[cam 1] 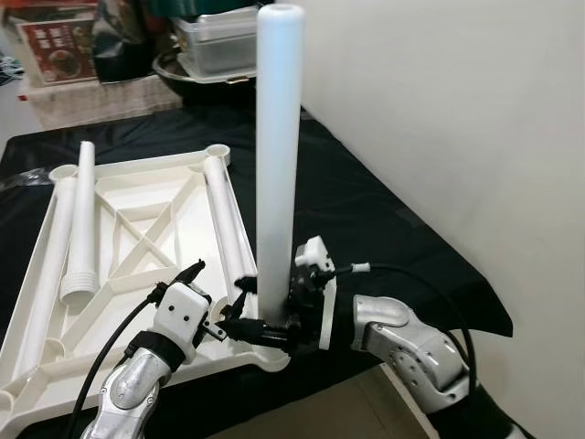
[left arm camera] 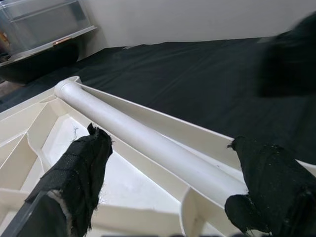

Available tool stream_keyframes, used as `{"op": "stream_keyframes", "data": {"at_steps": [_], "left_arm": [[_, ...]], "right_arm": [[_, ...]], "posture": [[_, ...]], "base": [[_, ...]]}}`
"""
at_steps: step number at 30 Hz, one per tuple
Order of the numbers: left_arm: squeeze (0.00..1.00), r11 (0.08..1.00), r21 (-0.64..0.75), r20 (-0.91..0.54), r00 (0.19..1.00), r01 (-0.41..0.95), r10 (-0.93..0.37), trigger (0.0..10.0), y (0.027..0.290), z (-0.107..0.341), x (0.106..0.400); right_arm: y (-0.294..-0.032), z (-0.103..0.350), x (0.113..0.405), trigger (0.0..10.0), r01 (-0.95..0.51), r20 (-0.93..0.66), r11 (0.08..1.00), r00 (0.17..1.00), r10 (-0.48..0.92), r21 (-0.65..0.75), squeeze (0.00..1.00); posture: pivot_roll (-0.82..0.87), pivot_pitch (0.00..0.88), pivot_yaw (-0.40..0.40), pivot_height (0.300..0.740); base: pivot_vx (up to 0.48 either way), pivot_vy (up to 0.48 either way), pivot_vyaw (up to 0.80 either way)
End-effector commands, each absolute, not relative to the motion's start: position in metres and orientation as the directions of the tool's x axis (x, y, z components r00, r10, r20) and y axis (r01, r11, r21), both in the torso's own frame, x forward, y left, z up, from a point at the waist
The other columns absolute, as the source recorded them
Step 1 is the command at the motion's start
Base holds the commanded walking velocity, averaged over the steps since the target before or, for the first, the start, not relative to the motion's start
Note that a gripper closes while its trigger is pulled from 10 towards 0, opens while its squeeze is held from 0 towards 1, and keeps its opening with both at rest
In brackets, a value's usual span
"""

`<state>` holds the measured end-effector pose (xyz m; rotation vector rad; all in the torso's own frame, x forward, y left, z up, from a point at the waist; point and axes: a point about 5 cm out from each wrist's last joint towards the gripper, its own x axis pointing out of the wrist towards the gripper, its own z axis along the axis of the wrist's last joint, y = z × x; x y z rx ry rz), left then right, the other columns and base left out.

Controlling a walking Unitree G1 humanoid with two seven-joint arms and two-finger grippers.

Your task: Building children table

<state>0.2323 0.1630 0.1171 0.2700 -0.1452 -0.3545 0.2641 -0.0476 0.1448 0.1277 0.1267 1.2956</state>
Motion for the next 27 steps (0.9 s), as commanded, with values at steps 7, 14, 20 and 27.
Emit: {"op": "stream_keyframes", "data": {"at_steps": [7,14,20,27], "left_arm": [[0.00,0.898,0.295,0.073,0.929,0.326,-0.362,10.0,0.162,0.114,0.229],[0.00,0.893,0.295,0.074,0.924,0.340,-0.376,10.0,0.159,0.114,0.234],[0.00,0.892,0.294,0.071,0.922,0.344,-0.380,10.0,0.157,0.113,0.233],[0.00,0.895,0.290,0.072,0.925,0.338,-0.373,10.0,0.159,0.113,0.233]], "right_arm": [[-0.090,0.099,0.333,0.0,-0.235,-0.373,0.964,0.890,0.264,0.122,0.00],[-0.086,0.096,0.319,10.0,-0.183,-0.364,0.974,0.905,0.219,0.131,0.00],[-0.055,0.119,0.311,10.0,-0.446,-0.213,0.867,0.846,0.489,0.221,1.00],[-0.030,0.161,0.281,10.0,-0.844,0.038,0.441,0.474,0.880,0.304,1.00]], "posture": [[0.08,0.000,-0.031,0.740],[0.07,0.000,-0.023,0.740],[0.07,0.000,-0.028,0.740],[0.07,0.000,-0.033,0.740]], "base": [[0.000,0.000,0.00],[0.000,0.000,0.00],[0.000,0.000,0.00],[0.000,0.000,0.00]]}}
